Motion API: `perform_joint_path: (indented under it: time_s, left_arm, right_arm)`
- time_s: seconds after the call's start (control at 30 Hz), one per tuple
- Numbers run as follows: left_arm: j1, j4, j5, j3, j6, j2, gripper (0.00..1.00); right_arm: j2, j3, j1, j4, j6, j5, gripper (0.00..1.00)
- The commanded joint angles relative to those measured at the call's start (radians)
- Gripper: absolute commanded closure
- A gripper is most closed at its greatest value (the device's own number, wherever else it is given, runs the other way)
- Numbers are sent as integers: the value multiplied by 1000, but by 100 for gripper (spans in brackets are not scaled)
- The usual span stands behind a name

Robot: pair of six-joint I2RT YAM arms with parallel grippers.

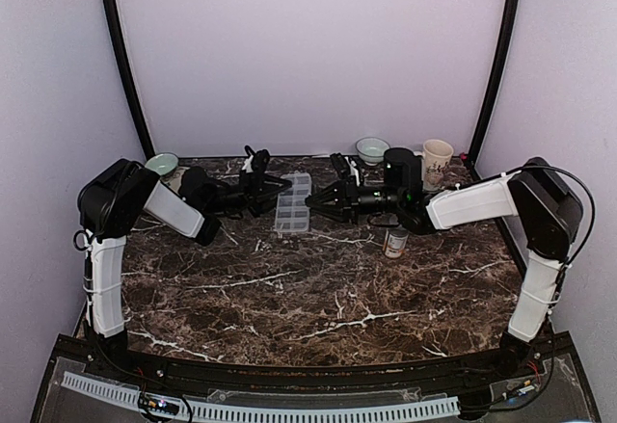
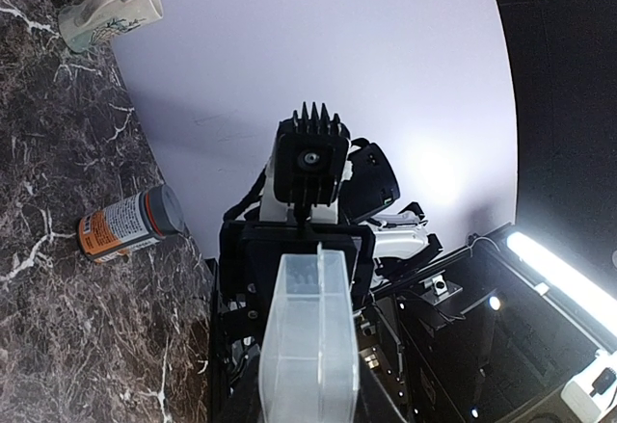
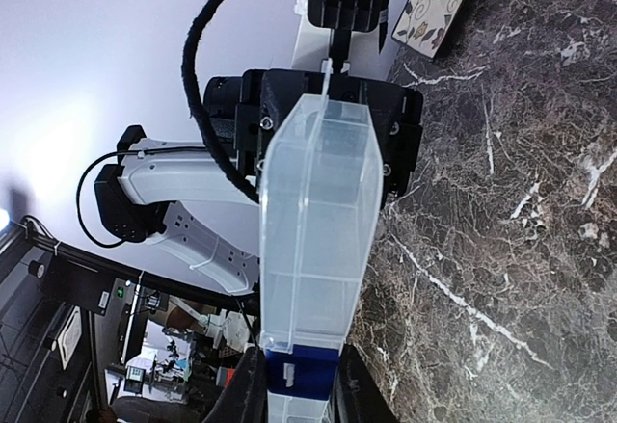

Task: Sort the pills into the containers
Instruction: Open the lid of the pill container.

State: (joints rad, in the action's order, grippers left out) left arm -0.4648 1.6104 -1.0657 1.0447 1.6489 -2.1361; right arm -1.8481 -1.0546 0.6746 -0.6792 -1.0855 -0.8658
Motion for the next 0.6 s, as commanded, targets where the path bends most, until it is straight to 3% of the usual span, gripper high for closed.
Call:
perform_joint_path:
  time_s: [0.0, 0.57]
  left_arm:
    - [-14, 102, -17, -11, -28, 11, 77]
    - [-14, -177, 57, -89, -251, 39, 73]
  right_arm:
    - [17, -29, -4, 27, 76, 47, 88]
    - [39, -91, -1, 462, 323, 251, 92]
